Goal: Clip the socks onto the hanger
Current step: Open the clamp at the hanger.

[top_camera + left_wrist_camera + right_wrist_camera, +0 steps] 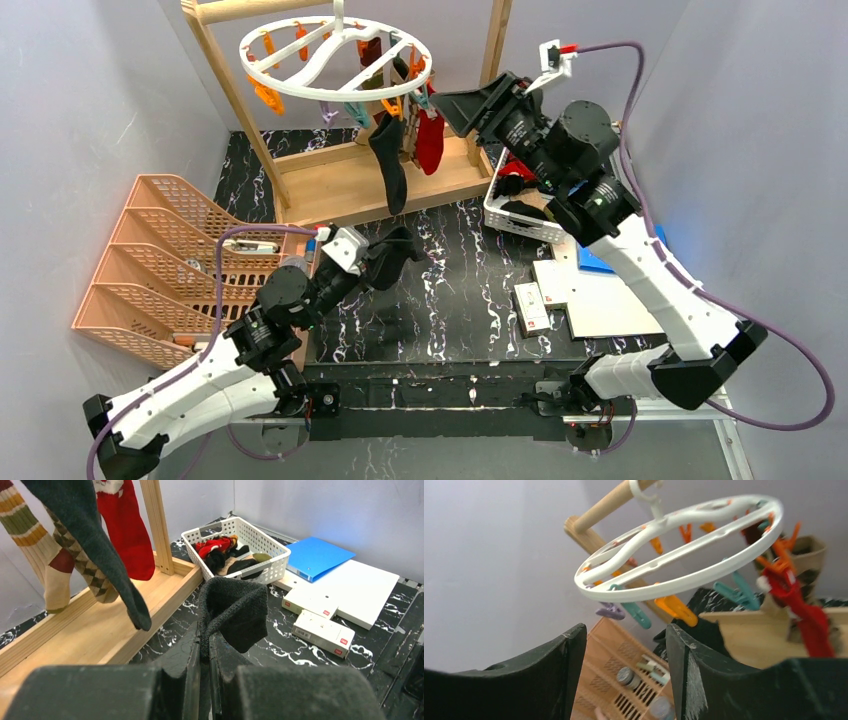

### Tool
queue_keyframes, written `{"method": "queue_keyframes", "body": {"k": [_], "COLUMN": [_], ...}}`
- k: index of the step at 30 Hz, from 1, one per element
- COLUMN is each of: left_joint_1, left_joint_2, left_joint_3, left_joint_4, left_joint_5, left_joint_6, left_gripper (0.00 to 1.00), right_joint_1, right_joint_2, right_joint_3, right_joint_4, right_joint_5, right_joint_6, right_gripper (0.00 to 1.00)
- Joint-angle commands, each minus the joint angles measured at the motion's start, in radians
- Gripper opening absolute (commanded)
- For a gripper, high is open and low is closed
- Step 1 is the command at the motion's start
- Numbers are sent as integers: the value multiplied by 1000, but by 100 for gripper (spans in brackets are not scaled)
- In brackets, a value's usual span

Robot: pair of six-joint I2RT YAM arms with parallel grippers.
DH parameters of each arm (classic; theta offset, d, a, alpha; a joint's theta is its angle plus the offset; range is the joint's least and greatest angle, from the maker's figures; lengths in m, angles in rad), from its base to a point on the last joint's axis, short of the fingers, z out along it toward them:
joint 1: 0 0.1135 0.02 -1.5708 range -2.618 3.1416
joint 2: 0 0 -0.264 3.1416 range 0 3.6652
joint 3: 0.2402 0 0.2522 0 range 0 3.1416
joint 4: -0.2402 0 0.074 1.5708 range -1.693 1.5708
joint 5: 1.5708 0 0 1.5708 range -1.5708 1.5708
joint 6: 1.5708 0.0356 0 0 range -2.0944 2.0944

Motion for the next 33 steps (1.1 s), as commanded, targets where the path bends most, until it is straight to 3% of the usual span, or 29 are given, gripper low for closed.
{"method": "queue_keyframes", "body": {"k": [1, 5, 10, 13, 16, 25, 33], "left_joint_1": [-3, -4, -2, 7, 53, 277, 320], "left_joint_2": [80, 221, 455, 597, 700, 782, 765], "left_joint_3": [75, 131, 209, 262, 319, 344, 323], "left_joint_4": [135, 288, 507, 633, 681, 756, 763], "left_joint_5": [21, 5, -133, -232, -238, -113, -81], "left_joint_6": [15, 34, 92, 140, 122, -85, -93], "left_gripper": [0, 0, 0, 0, 0, 0, 0], "right_joint_1": [-1, -1, -2, -3, -3, -3, -3], "right_joint_2": [-6, 7, -47, -54, -67, -85, -11], "right_joint_3": [-3, 10, -68, -51, -48, -64, -86], "right_joint_4": [-22, -79, 13, -20, -66, -114, 10], "right_joint_5": [180, 229, 207, 196, 203, 240, 272], "right_joint_6": [-316, -428, -430, -438, -448, -480, -552], "right_gripper": [67, 68, 69, 69, 69, 71, 72]}}
